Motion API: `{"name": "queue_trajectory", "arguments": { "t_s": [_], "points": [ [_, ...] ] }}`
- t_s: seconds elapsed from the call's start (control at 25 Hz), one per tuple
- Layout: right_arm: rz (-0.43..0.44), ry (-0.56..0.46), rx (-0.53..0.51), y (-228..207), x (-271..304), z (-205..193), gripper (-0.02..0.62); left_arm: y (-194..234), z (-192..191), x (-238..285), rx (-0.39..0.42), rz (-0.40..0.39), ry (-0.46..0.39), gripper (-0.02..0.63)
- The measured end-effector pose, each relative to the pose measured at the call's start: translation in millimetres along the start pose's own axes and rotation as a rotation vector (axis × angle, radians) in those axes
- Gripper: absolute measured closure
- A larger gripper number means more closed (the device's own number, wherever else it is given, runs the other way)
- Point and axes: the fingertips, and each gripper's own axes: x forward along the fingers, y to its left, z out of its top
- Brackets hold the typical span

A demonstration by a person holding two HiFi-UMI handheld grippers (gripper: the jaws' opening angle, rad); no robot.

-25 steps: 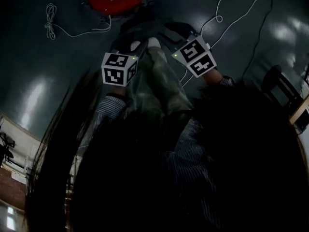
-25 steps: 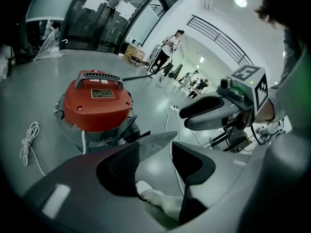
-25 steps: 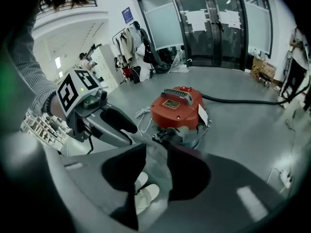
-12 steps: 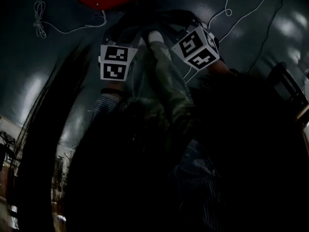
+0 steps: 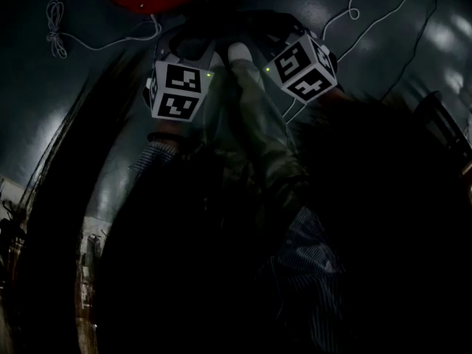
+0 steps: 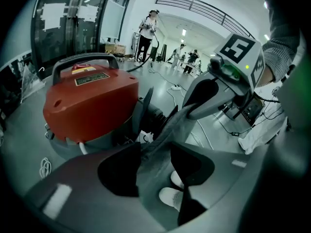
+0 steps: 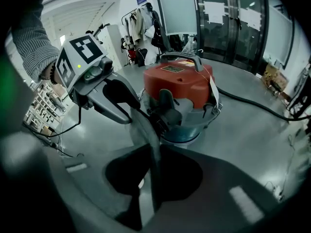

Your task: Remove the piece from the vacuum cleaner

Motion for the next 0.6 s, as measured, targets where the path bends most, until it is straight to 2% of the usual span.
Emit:
{"name": "queue_trajectory", "arguments": {
  "t_s": [0.16, 0.2, 0.48, 0.6],
  "points": [
    [-0.003, 0.002, 0.028, -2.2, 0.1, -1.0, 0.545, -4.2, -6.2, 5.1, 0.07, -0.013, 0.058, 0.415],
    [-0.003, 0.004, 0.033, -3.3, 0.8, -2.2, 0.546, -4.5, -7.3, 7.6, 0.08, -0.014, 0.07, 0.44],
    [0.02, -0.004, 0.068, -1.2, 1.4, -2.8, 0.565, -7.3, -11.3, 9.9, 0.043, -0.072, 0.083, 0.51],
    [0.037, -0.012, 0.091, 0.9, 1.8, -1.1, 0.572, -8.1, -13.2, 8.0, 0.045, -0.073, 0.092, 0.561]
  ]
}}
